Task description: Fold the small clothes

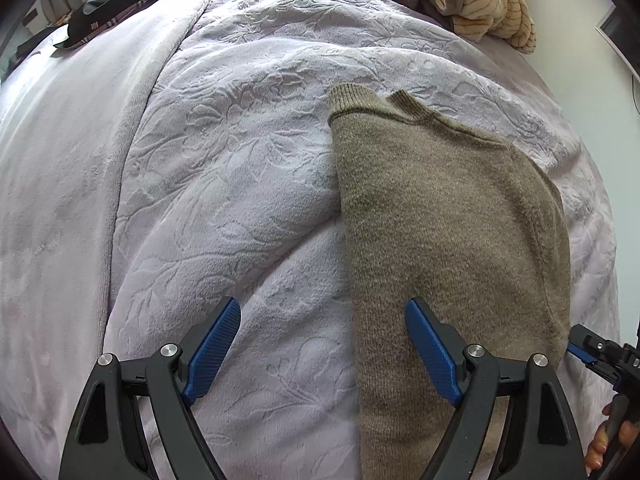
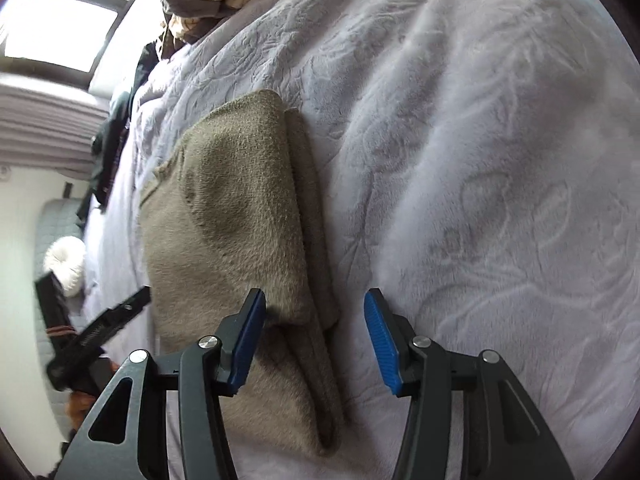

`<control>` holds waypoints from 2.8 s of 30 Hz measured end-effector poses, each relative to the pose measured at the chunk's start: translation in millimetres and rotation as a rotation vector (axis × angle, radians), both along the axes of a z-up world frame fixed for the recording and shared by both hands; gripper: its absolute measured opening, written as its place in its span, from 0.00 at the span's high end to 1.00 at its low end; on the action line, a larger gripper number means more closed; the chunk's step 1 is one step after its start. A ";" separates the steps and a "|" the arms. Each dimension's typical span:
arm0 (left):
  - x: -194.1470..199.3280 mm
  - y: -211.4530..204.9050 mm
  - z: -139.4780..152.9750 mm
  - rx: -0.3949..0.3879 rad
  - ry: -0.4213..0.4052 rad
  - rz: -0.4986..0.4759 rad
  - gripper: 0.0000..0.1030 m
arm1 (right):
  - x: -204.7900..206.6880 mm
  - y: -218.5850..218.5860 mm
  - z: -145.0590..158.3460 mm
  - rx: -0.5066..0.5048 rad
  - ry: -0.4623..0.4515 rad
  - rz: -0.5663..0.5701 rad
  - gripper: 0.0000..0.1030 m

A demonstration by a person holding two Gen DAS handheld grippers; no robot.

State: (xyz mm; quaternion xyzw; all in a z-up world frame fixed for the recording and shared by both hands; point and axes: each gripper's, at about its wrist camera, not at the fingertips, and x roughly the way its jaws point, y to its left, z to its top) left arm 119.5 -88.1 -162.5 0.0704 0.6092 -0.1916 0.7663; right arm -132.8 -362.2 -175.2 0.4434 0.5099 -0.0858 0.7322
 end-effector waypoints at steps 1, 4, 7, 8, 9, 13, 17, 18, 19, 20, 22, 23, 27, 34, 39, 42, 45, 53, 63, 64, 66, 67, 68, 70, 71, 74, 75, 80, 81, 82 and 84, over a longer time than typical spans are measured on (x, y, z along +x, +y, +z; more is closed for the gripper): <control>-1.5 -0.4 0.6 0.007 0.000 -0.005 0.17 | -4.0 -0.3 0.0 0.016 -0.001 -0.009 0.42; -6.1 -1.8 2.8 0.035 -0.005 -0.019 0.17 | -15.5 1.2 -0.4 0.055 -0.005 -0.028 0.42; -8.9 -1.5 3.5 0.040 0.012 -0.023 0.17 | -26.9 5.8 -1.9 0.080 -0.002 -0.039 0.38; -9.6 -0.9 3.2 0.041 0.024 -0.021 0.17 | -30.4 7.6 -2.7 0.088 0.002 -0.044 0.35; -9.6 -0.6 3.1 0.041 0.032 -0.018 0.17 | -33.6 9.5 -3.3 0.092 0.003 -0.048 0.35; -13.6 2.7 3.2 0.039 0.065 -0.001 0.17 | -44.4 15.9 -5.2 0.110 0.007 -0.058 0.34; -22.9 2.3 6.0 0.056 0.041 -0.016 0.13 | -48.7 17.7 -5.2 0.126 0.011 -0.061 0.31; -23.6 1.9 5.7 0.062 0.041 -0.020 0.02 | -50.4 17.7 -4.6 0.129 0.011 -0.059 0.30; -26.4 1.1 6.7 0.068 0.040 -0.024 0.00 | -50.1 17.4 -3.8 0.131 0.009 -0.056 0.30; -29.1 -0.6 7.7 0.068 0.037 -0.027 0.00 | -50.3 17.3 -2.4 0.132 0.008 -0.048 0.30; -36.4 -3.7 8.0 0.079 0.041 -0.040 0.00 | -48.5 16.7 -0.4 0.133 0.008 -0.033 0.30; -39.1 -5.3 7.6 0.089 0.046 -0.045 0.00 | -47.8 16.5 0.0 0.135 0.009 -0.025 0.30; -50.3 -5.4 0.8 0.085 0.096 -0.041 0.00 | -46.1 15.9 1.2 0.147 0.009 0.002 0.30; -54.6 2.7 -12.6 -0.006 0.194 -0.018 0.00 | -27.1 -1.2 2.7 0.175 -0.040 0.039 0.30; -35.8 -7.7 -25.0 -0.067 0.249 -0.015 0.00 | -1.7 -16.2 -4.4 0.211 -0.087 0.065 0.30; -27.5 -12.7 -32.4 -0.109 0.269 0.003 0.00 | 15.1 -22.1 -13.9 0.226 -0.088 0.089 0.30; -17.0 -15.3 -37.5 -0.168 0.283 0.028 0.00 | 28.6 -27.5 -21.8 0.233 -0.082 0.113 0.30; 3.0 -37.4 -52.3 -0.259 0.346 -0.017 0.00 | 57.8 -29.7 -37.2 0.313 -0.112 0.200 0.30; -1.1 -65.6 -53.6 -0.267 0.337 -0.085 0.01 | 85.1 -7.6 -53.2 0.349 -0.144 0.255 0.29; -2.1 -57.6 -50.4 -0.270 0.323 -0.082 0.05 | 85.7 -6.5 -53.1 0.358 -0.147 0.246 0.32; -5.6 -48.1 -42.9 -0.273 0.284 -0.082 0.15 | 85.4 -2.5 -52.4 0.378 -0.149 0.238 0.51; -7.5 -46.1 -38.9 -0.277 0.267 -0.084 0.24 | 83.9 -1.5 -52.7 0.383 -0.149 0.234 0.60; -8.8 -43.0 -35.0 -0.284 0.257 -0.085 0.33 | 82.5 -0.2 -51.3 0.393 -0.159 0.228 0.66; -10.2 -38.8 -28.0 -0.300 0.248 -0.087 0.45 | 78.2 1.2 -46.3 0.450 -0.209 0.210 0.69; -10.6 -35.2 -22.9 -0.312 0.244 -0.093 0.50 | 77.0 3.0 -43.1 0.459 -0.223 0.207 0.69; -12.8 -27.9 -10.8 -0.338 0.239 -0.112 0.52 | 75.2 13.2 -31.8 0.485 -0.255 0.193 0.69; -13.6 -25.5 -6.9 -0.346 0.239 -0.116 0.52 | 74.3 14.6 -28.7 0.500 -0.266 0.184 0.69; -24.9 -3.3 23.6 -0.365 0.218 -0.149 0.52 | 68.9 37.5 -6.1 0.528 -0.288 0.169 0.69; -26.9 8.1 29.5 -0.367 0.215 -0.156 0.52 | 66.8 42.6 -2.1 0.531 -0.290 0.172 0.69; -29.6 15.5 33.8 -0.370 0.214 -0.161 0.52 | 65.8 41.9 0.0 0.533 -0.291 0.175 0.69; -35.9 30.7 42.5 -0.373 0.220 -0.164 0.52 | 63.8 44.5 5.7 0.536 -0.292 0.181 0.69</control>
